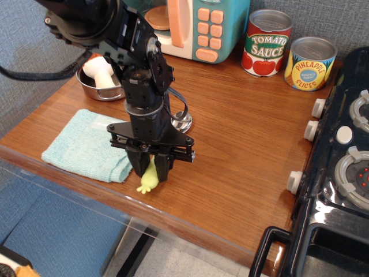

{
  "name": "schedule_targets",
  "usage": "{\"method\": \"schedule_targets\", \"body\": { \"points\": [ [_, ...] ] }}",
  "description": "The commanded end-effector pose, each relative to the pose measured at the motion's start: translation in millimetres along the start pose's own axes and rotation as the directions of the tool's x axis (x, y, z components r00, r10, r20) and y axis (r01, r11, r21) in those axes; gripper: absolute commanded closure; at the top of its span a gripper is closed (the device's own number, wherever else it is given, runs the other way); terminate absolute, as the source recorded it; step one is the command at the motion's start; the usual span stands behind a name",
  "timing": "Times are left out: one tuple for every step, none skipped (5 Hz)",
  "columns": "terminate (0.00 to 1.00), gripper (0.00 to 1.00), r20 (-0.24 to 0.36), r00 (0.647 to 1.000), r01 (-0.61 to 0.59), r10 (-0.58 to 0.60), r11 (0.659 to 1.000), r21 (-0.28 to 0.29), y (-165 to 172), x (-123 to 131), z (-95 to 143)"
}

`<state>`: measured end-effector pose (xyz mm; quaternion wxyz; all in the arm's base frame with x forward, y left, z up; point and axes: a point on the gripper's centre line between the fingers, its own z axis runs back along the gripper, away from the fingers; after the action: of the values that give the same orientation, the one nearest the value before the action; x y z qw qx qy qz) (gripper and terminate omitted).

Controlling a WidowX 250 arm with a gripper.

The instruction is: Place the spoon in front of the cans

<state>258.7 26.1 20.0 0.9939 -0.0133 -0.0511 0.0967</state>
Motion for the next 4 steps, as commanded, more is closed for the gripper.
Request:
{"method": "schedule_targets", "body": {
  "points": [
    [0.0,1.0,0.181,0.976,0.144,-0.124,0.984,-0.104,-59,48,62],
    [0.0,1.0,0.148,0.978,0.162,-0.149,0.984,-0.079,-87,77,43],
    [0.0,1.0,0.125,0.985,0.128,-0.118,0.989,-0.071,-99,106,25],
    [0.0,1.0,0.112,0.988,0.117,-0.11,0.992,-0.055,-103,118,12]
  ]
}}
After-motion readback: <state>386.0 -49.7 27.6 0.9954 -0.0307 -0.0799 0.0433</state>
